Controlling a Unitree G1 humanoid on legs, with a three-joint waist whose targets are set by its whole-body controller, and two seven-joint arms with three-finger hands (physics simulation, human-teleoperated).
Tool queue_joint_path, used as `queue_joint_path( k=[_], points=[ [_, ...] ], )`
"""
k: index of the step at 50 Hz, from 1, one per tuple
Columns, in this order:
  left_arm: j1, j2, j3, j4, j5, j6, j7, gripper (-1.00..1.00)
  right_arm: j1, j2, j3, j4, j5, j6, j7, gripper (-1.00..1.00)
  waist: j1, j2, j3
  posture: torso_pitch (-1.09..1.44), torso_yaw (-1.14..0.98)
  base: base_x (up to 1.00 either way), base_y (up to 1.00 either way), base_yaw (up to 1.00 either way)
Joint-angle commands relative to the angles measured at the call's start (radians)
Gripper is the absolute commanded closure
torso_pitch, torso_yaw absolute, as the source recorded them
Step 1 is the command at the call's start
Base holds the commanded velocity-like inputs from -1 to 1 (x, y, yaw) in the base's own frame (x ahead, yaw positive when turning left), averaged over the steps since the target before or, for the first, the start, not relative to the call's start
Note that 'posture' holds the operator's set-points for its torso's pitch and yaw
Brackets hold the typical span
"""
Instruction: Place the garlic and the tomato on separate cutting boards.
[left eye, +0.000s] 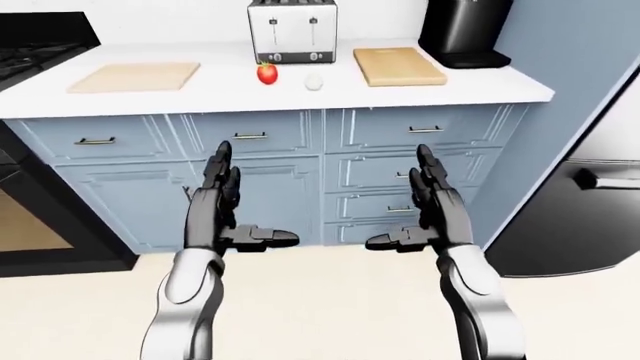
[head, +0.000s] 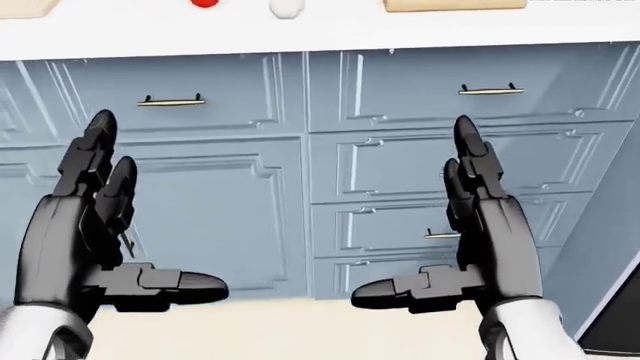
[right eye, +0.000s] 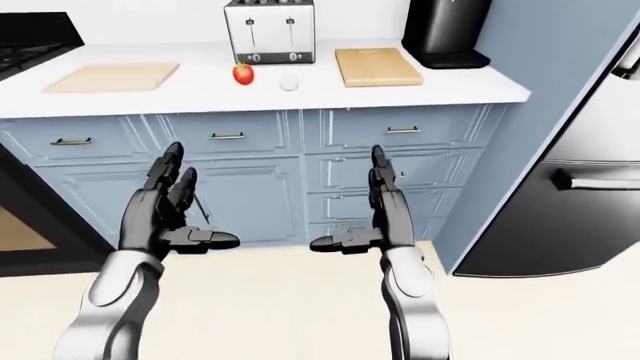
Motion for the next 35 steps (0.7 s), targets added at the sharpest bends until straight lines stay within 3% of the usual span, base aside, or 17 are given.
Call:
queue_joint_path(
  k=[1, 4, 7, 9, 10, 11, 12, 13, 14, 18, 20, 21, 31, 33, 35],
  points=[
    [-0.027, 0.009, 0.016, -0.045, 0.004, -0.036, 0.003, -1.00, -0.028, 0.003, 0.014, -0.041, 0.003, -0.039, 0.004, -1.00, 0.006, -0.003, -0.022, 0.00, 0.00, 0.00, 0.32, 0.00],
    [-0.035, 0.009, 0.016, -0.035, 0.006, -0.037, 0.004, -1.00, -0.026, 0.006, 0.017, -0.023, 0.002, -0.056, 0.005, -1.00, 0.008, -0.001, -0.015, 0.00, 0.00, 0.00, 0.55, 0.00],
    [-0.036, 0.008, 0.010, -0.028, 0.011, -0.041, 0.005, -1.00, -0.026, 0.007, 0.013, -0.011, 0.007, -0.065, 0.005, -1.00, 0.004, 0.026, -0.010, 0.00, 0.00, 0.00, 0.56, 0.00],
    [-0.044, 0.008, 0.008, -0.029, 0.012, -0.034, 0.005, -1.00, -0.029, 0.005, 0.012, -0.009, 0.005, -0.062, 0.001, -1.00, 0.000, 0.065, -0.007, 0.00, 0.00, 0.00, 0.48, 0.00],
    [-0.049, 0.009, 0.007, -0.027, 0.014, -0.033, 0.005, -1.00, -0.033, 0.005, 0.009, -0.008, 0.008, -0.058, 0.001, -1.00, -0.002, 0.095, -0.008, 0.00, 0.00, 0.00, 0.29, 0.00],
    [-0.052, 0.010, 0.008, -0.030, 0.014, -0.029, 0.005, -1.00, -0.034, 0.004, 0.009, -0.012, 0.008, -0.054, 0.001, -1.00, -0.001, 0.164, -0.023, 0.00, 0.00, 0.00, 0.23, 0.00],
    [-0.053, 0.010, 0.009, -0.033, 0.013, -0.025, 0.005, -1.00, -0.034, 0.003, 0.010, -0.015, 0.008, -0.053, 0.001, -1.00, -0.004, 0.171, -0.039, 0.00, 0.00, 0.00, 0.20, 0.00],
    [-0.054, 0.011, 0.009, -0.034, 0.014, -0.025, 0.005, -1.00, -0.027, 0.004, 0.012, -0.006, 0.007, -0.069, 0.002, -1.00, 0.011, 0.139, -0.014, 0.00, 0.00, 0.00, 0.09, 0.00],
    [-0.054, 0.011, 0.010, -0.034, 0.015, -0.025, 0.005, -1.00, -0.023, 0.006, 0.016, -0.017, 0.007, -0.059, 0.001, -1.00, 0.016, 0.137, 0.002, 0.00, 0.00, 0.00, 0.00, 0.00],
    [-0.053, 0.010, 0.009, -0.033, 0.015, -0.028, 0.005, -1.00, -0.032, 0.005, 0.013, -0.014, 0.012, -0.049, 0.005, -1.00, 0.020, 0.110, -0.031, 0.00, 0.00, 0.03, 0.00, 0.00],
    [-0.054, 0.010, 0.011, -0.034, 0.014, -0.026, 0.005, -1.00, -0.027, 0.008, 0.020, -0.013, 0.008, -0.056, 0.004, -1.00, 0.030, 0.094, 0.013, 0.00, 0.00, 0.36, 0.00, 0.00],
    [-0.054, 0.011, 0.012, -0.035, 0.014, -0.026, 0.004, -1.00, -0.026, 0.009, 0.022, -0.013, 0.007, -0.057, 0.003, -1.00, 0.030, 0.085, 0.021, 0.00, 0.00, 0.39, 0.00, 0.00],
    [-0.061, 0.011, 0.005, -0.015, 0.020, -0.038, 0.003, -1.00, -0.030, 0.005, 0.010, 0.039, 0.018, -0.106, 0.006, -1.00, 0.035, 0.034, 0.018, 0.00, 0.00, 0.39, 0.00, 0.00],
    [-0.067, 0.011, 0.002, -0.013, 0.023, -0.035, 0.003, -1.00, -0.030, 0.003, 0.010, 0.044, 0.017, -0.111, 0.007, -1.00, 0.036, 0.012, 0.021, 0.00, 0.00, 0.39, 0.00, 0.00],
    [-0.074, 0.011, 0.001, -0.014, 0.024, -0.030, 0.004, -1.00, -0.029, 0.004, 0.009, 0.043, 0.019, -0.113, 0.008, -1.00, 0.033, -0.040, 0.006, 0.00, 0.00, 0.39, 0.00, 0.00]
  ],
)
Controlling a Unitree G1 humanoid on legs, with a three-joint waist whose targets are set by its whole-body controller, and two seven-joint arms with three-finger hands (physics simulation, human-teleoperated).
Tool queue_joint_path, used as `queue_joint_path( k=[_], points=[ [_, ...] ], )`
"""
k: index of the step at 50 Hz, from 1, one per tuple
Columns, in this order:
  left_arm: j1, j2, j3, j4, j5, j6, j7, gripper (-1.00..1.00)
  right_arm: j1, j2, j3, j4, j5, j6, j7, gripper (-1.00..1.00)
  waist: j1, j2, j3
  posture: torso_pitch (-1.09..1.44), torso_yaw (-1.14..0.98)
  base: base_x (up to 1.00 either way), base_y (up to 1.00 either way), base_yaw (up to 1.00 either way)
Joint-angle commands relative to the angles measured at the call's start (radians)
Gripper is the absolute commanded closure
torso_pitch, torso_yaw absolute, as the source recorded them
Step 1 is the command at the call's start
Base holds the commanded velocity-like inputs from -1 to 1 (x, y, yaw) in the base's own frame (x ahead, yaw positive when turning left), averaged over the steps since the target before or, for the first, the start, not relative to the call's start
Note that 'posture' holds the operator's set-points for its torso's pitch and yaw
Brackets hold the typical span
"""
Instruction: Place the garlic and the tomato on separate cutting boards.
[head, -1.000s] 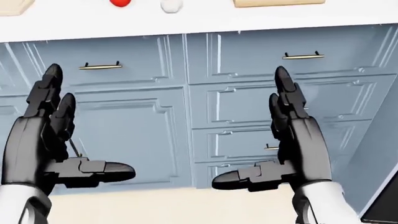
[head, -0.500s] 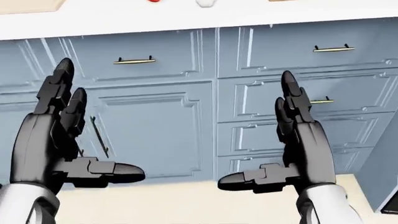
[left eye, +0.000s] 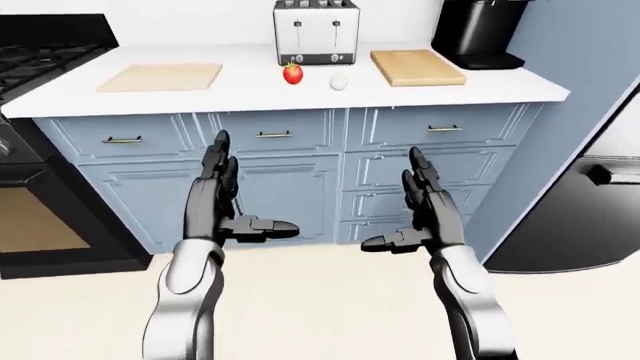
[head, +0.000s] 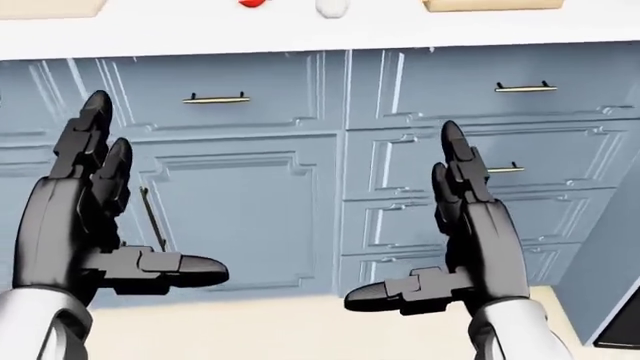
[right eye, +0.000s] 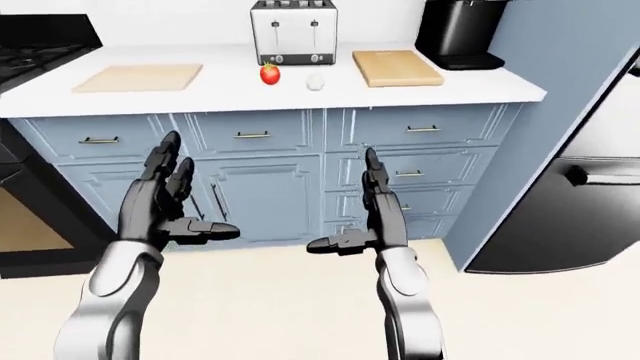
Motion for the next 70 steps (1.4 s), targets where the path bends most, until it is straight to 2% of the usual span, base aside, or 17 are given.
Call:
queue_joint_path(
  k=[1, 8, 16, 17, 18, 21, 26, 33, 35, 38, 44, 50, 52, 60, 65, 68, 70],
  points=[
    [-0.025, 0.006, -0.002, -0.033, 0.000, -0.021, -0.001, -1.00, -0.024, 0.000, -0.004, -0.036, 0.004, -0.037, -0.001, -1.00, -0.003, 0.006, -0.010, 0.00, 0.00, 0.40, 0.00, 0.00],
    [-0.033, 0.003, -0.009, -0.032, 0.006, -0.017, -0.001, -1.00, -0.033, -0.002, -0.013, -0.058, 0.035, -0.022, 0.001, -1.00, -0.002, 0.031, -0.017, 0.00, 0.00, 0.39, 0.00, 0.00],
    [-0.020, 0.000, -0.006, -0.035, 0.002, -0.025, -0.004, -1.00, -0.029, 0.000, -0.007, -0.052, 0.057, -0.043, 0.008, -1.00, 0.005, 0.118, -0.053, 0.00, 0.00, 0.31, 0.00, 0.36],
    [-0.020, 0.000, -0.007, -0.036, 0.002, -0.025, -0.004, -1.00, -0.029, 0.001, -0.007, -0.052, 0.057, -0.045, 0.007, -1.00, 0.022, 0.084, -0.027, 0.00, 0.00, 0.23, 0.00, 0.82],
    [-0.020, 0.000, -0.007, -0.037, 0.002, -0.024, -0.004, -1.00, -0.029, 0.001, -0.007, -0.058, 0.058, -0.040, 0.005, -1.00, 0.015, 0.101, -0.017, 0.00, 0.00, 0.22, 0.00, 0.82],
    [-0.026, 0.003, -0.005, -0.043, 0.002, -0.015, -0.004, -1.00, -0.029, 0.000, -0.016, -0.060, 0.053, -0.044, -0.010, -1.00, 0.024, 0.076, -0.025, 0.00, 0.00, 0.12, 0.12, 0.27],
    [-0.044, 0.007, -0.003, -0.039, 0.002, -0.006, -0.003, -1.00, -0.028, -0.001, -0.015, -0.077, 0.059, -0.042, -0.010, -1.00, 0.017, 0.091, -0.032, 0.00, 0.00, 0.10, 0.00, 0.00],
    [-0.067, 0.009, -0.008, -0.022, 0.005, -0.002, -0.001, -1.00, -0.036, -0.011, -0.033, -0.116, 0.067, -0.017, -0.025, -1.00, 0.022, 0.004, -0.040, 0.00, 0.00, 0.29, 0.00, 0.00],
    [-0.068, 0.008, -0.011, -0.028, 0.006, 0.003, 0.000, -1.00, -0.035, -0.013, -0.038, -0.125, 0.071, -0.015, -0.028, -1.00, 0.007, 0.028, -0.024, 0.00, 0.00, 0.41, 0.00, 0.00],
    [-0.064, 0.007, -0.009, -0.029, 0.006, 0.001, -0.002, -1.00, -0.025, -0.016, -0.045, -0.143, 0.075, -0.015, -0.031, -1.00, 0.000, 0.007, -0.021, 0.00, 0.00, 0.42, 0.00, 0.00],
    [-0.066, 0.010, -0.004, -0.035, 0.004, 0.005, -0.002, -1.00, -0.026, -0.018, -0.045, -0.164, 0.075, -0.001, -0.034, -1.00, -0.011, 0.039, -0.016, 0.00, 0.00, 0.42, 0.00, 0.00],
    [-0.088, 0.016, -0.001, -0.042, 0.000, 0.027, 0.000, -1.00, -0.040, -0.023, -0.049, -0.214, 0.077, 0.049, -0.039, -1.00, -0.024, 0.126, -0.056, 0.00, 0.00, 0.42, 0.00, 0.00],
    [-0.101, 0.018, 0.001, -0.050, -0.003, 0.044, 0.002, -1.00, -0.048, -0.026, -0.054, -0.221, 0.079, 0.059, -0.039, -1.00, -0.016, 0.132, -0.007, 0.00, 0.00, 0.42, 0.00, 0.00],
    [-0.107, 0.025, 0.008, -0.040, -0.009, 0.030, 0.002, -1.00, -0.047, -0.033, -0.070, -0.268, 0.085, 0.076, -0.043, -1.00, 0.018, 0.093, -0.025, 0.00, 0.00, 0.42, 0.00, 0.00],
    [-0.109, 0.030, 0.016, -0.078, -0.018, 0.068, 0.007, -1.00, -0.041, -0.034, -0.075, -0.294, 0.090, 0.087, -0.047, -1.00, 0.024, 0.010, -0.048, 0.00, 0.00, 0.42, 0.00, 0.00],
    [-0.102, 0.030, 0.018, -0.088, -0.022, 0.071, 0.008, -1.00, -0.045, -0.034, -0.075, -0.308, 0.093, 0.098, -0.051, -1.00, 0.015, 0.003, -0.003, 0.00, 0.00, 0.39, 0.00, 0.00],
    [-0.104, 0.033, 0.021, -0.093, -0.025, 0.077, 0.008, -1.00, -0.044, -0.035, -0.077, -0.323, 0.096, 0.103, -0.052, -1.00, 0.002, 0.006, -0.026, 0.00, 0.00, 0.22, 0.00, 0.00]
  ],
)
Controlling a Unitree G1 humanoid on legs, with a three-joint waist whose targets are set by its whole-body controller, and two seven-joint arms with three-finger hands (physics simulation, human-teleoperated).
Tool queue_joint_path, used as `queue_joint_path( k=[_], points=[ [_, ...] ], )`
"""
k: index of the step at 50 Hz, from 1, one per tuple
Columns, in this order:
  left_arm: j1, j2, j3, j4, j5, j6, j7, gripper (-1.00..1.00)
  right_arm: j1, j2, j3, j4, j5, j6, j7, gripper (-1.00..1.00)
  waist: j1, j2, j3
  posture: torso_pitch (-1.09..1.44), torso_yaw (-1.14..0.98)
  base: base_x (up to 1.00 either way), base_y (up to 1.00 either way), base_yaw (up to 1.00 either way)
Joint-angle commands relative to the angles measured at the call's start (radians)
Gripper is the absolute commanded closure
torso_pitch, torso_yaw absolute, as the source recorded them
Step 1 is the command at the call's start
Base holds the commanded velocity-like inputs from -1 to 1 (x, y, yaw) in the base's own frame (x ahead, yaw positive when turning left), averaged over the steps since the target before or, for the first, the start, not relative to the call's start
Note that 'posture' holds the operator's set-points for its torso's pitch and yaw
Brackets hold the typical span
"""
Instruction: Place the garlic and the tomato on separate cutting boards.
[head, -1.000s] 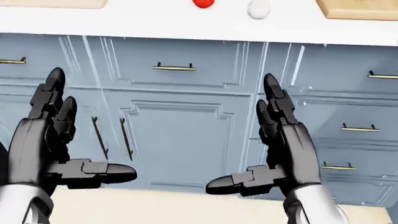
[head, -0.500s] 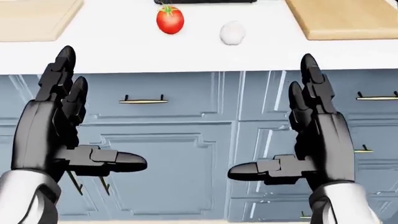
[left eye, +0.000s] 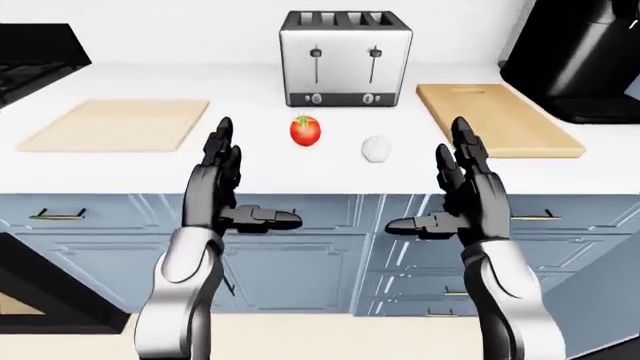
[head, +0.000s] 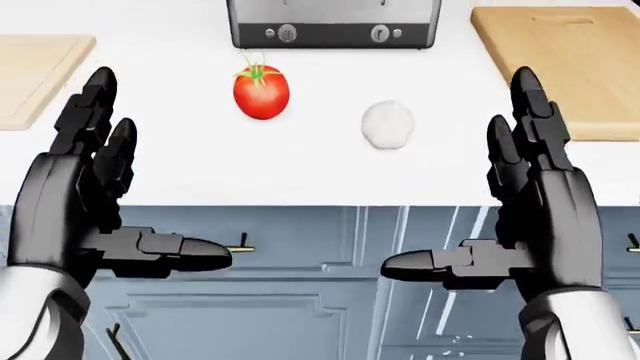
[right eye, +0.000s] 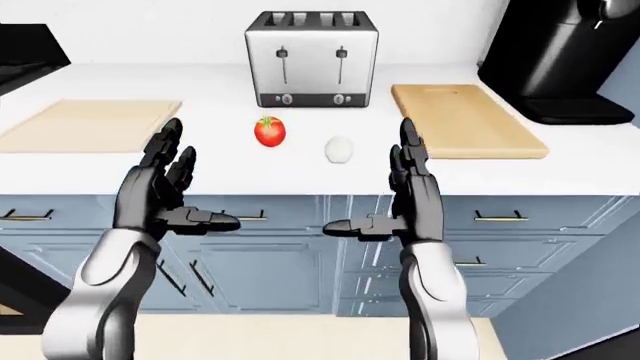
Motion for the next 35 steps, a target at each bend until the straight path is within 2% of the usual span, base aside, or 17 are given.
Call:
queue_joint_path(
  k=[1, 3, 6, 9, 11, 15, 19, 20, 21, 23, 24, 27, 29, 31, 33, 34, 35],
  points=[
    [-0.032, 0.013, 0.023, -0.046, 0.002, -0.032, 0.007, -1.00, -0.030, -0.002, 0.010, -0.064, 0.010, -0.032, 0.005, -1.00, 0.005, 0.000, -0.028, 0.00, 0.00, 0.15, 0.00, 0.00],
    [-0.036, 0.015, 0.026, -0.050, -0.001, -0.026, 0.008, -1.00, -0.031, -0.003, 0.009, -0.072, 0.011, -0.026, 0.004, -1.00, 0.001, 0.012, -0.031, 0.00, 0.00, 0.03, 0.00, 0.00],
    [-0.035, 0.015, 0.023, -0.051, -0.001, -0.027, 0.009, -1.00, -0.029, -0.003, 0.007, -0.083, 0.013, -0.021, 0.002, -1.00, -0.006, 0.026, -0.014, 0.00, 0.00, 0.00, 0.00, 0.00],
    [-0.037, 0.015, 0.020, -0.055, 0.001, -0.023, 0.010, -1.00, -0.028, -0.004, 0.005, -0.097, 0.014, -0.008, -0.001, -1.00, -0.005, 0.091, -0.036, 0.00, 0.00, 0.00, 0.00, 0.00],
    [-0.039, 0.014, 0.021, -0.056, -0.001, -0.020, 0.011, -1.00, -0.031, -0.004, 0.003, -0.103, 0.016, -0.001, -0.003, -1.00, -0.010, 0.065, -0.033, 0.00, 0.00, 0.00, 0.00, 0.00],
    [-0.034, 0.013, 0.020, -0.026, 0.004, -0.052, 0.005, -1.00, -0.022, -0.003, 0.000, -0.077, 0.016, -0.038, 0.001, -1.00, 0.000, 0.086, -0.033, 0.00, 0.00, 0.00, 0.00, 0.00],
    [-0.039, 0.016, 0.024, -0.040, 0.000, -0.036, 0.008, -1.00, -0.029, -0.007, -0.005, -0.093, 0.019, -0.015, -0.006, -1.00, 0.001, 0.068, -0.017, 0.00, 0.00, 0.00, 0.00, 0.00],
    [-0.036, 0.015, 0.023, -0.040, 0.000, -0.037, 0.009, -1.00, -0.027, -0.008, -0.004, -0.092, 0.018, -0.017, -0.006, -1.00, 0.004, 0.058, -0.012, 0.00, 0.00, 0.00, 0.00, 0.00],
    [-0.039, 0.016, 0.023, -0.041, 0.000, -0.034, 0.009, -1.00, -0.025, -0.008, -0.005, -0.090, 0.018, -0.021, -0.005, -1.00, 0.004, 0.049, -0.035, 0.00, 0.00, 0.19, 0.00, 0.00],
    [-0.042, 0.017, 0.024, -0.038, -0.001, -0.036, 0.009, -1.00, -0.025, -0.008, -0.005, -0.088, 0.017, -0.024, -0.006, -1.00, -0.001, -0.004, -0.015, 0.00, 0.00, 0.23, 0.00, 0.00],
    [-0.043, 0.017, 0.024, -0.037, -0.001, -0.037, 0.009, -1.00, -0.025, -0.007, -0.004, -0.087, 0.017, -0.024, -0.006, -1.00, -0.006, 0.025, -0.012, 0.00, 0.00, 0.29, 0.00, 0.00],
    [-0.045, 0.019, 0.026, -0.039, -0.002, -0.033, 0.010, -1.00, -0.025, -0.008, -0.004, -0.086, 0.017, -0.026, -0.006, -1.00, -0.003, 0.021, -0.014, 0.00, 0.00, 0.33, 0.00, 0.00],
    [-0.045, 0.019, 0.027, -0.042, -0.003, -0.030, 0.011, -1.00, -0.025, -0.007, -0.005, -0.090, 0.018, -0.025, -0.006, -1.00, -0.002, 0.039, -0.017, 0.00, 0.00, 0.33, 0.00, 0.00],
    [-0.048, 0.021, 0.029, -0.043, -0.005, -0.027, 0.011, -1.00, -0.023, -0.005, -0.005, -0.098, 0.022, -0.027, -0.007, -1.00, -0.005, 0.059, -0.002, 0.00, 0.00, 0.24, 0.00, 0.00],
    [-0.047, 0.022, 0.031, -0.043, -0.007, -0.030, 0.011, -1.00, -0.024, -0.007, -0.004, -0.096, 0.022, -0.034, -0.004, -1.00, -0.018, 0.076, -0.027, 0.00, 0.00, 0.00, 0.00, 0.00],
    [-0.048, 0.023, 0.031, -0.048, -0.007, -0.025, 0.012, -1.00, -0.025, -0.007, -0.005, -0.094, 0.022, -0.037, -0.004, -1.00, -0.022, 0.099, -0.033, 0.00, 0.00, 0.00, 0.00, 0.00],
    [-0.048, 0.023, 0.032, -0.048, -0.008, -0.025, 0.013, -1.00, -0.022, -0.007, -0.005, -0.093, 0.022, -0.041, -0.003, -1.00, -0.032, 0.101, -0.034, 0.00, 0.00, 0.00, 0.00, 0.00]
  ],
)
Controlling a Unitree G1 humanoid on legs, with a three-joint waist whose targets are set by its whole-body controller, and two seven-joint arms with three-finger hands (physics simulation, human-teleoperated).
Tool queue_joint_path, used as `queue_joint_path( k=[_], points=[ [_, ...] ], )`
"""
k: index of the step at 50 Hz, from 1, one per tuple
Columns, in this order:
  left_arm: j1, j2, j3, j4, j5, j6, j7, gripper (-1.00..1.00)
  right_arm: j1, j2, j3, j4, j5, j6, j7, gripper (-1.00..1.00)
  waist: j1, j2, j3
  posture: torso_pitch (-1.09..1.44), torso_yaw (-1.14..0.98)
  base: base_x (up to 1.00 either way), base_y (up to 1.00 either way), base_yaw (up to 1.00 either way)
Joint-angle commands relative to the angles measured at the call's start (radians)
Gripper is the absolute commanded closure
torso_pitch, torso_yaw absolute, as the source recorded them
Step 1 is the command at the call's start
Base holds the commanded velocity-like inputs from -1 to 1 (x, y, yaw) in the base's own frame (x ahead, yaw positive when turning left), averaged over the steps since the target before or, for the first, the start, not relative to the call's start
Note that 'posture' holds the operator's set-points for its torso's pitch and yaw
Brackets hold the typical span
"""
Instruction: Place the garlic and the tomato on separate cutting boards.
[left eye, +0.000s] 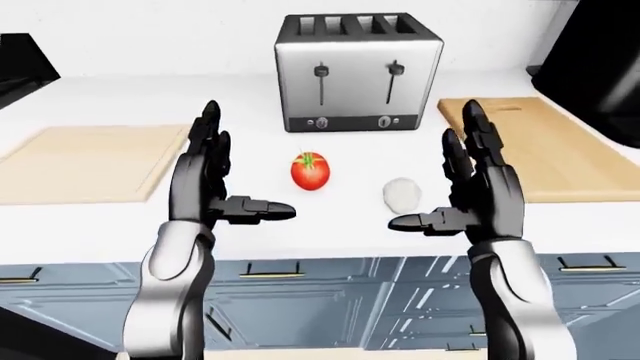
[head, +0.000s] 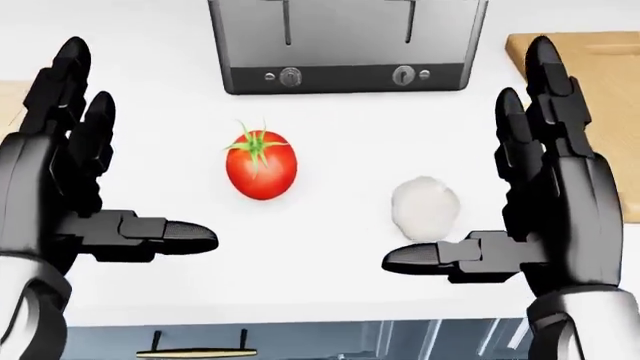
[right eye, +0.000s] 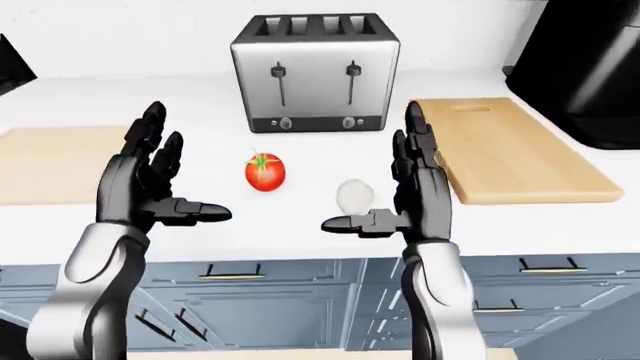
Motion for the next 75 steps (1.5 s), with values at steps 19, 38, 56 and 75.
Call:
queue_joint_path(
  k=[19, 38, 56, 75],
  points=[
    [-0.037, 0.006, -0.002, -0.047, -0.001, 0.028, 0.004, -1.00, -0.032, -0.018, 0.033, 0.020, -0.139, -0.003, 0.024, -1.00, 0.020, -0.038, -0.031, 0.00, 0.00, 0.00, 0.00, 0.00],
    [-0.038, 0.016, 0.013, -0.023, -0.017, 0.007, 0.008, -1.00, -0.111, -0.005, 0.064, 0.260, -0.304, -0.073, 0.057, -1.00, 0.023, -0.036, -0.023, 0.00, 0.00, 0.00, 0.00, 0.00],
    [-0.026, 0.015, 0.013, -0.015, -0.020, -0.012, 0.010, -1.00, -0.233, -0.020, 0.057, 0.473, -0.302, -0.147, 0.022, -1.00, 0.027, -0.038, -0.031, 0.00, 0.00, 0.00, 0.00, 0.00],
    [-0.034, 0.021, 0.020, -0.004, -0.025, -0.015, 0.009, -1.00, -0.255, -0.017, 0.075, 0.595, -0.344, -0.221, 0.006, -0.20, 0.026, -0.039, -0.038, 0.00, 0.00, 0.00, 0.00, 0.00]
  ],
)
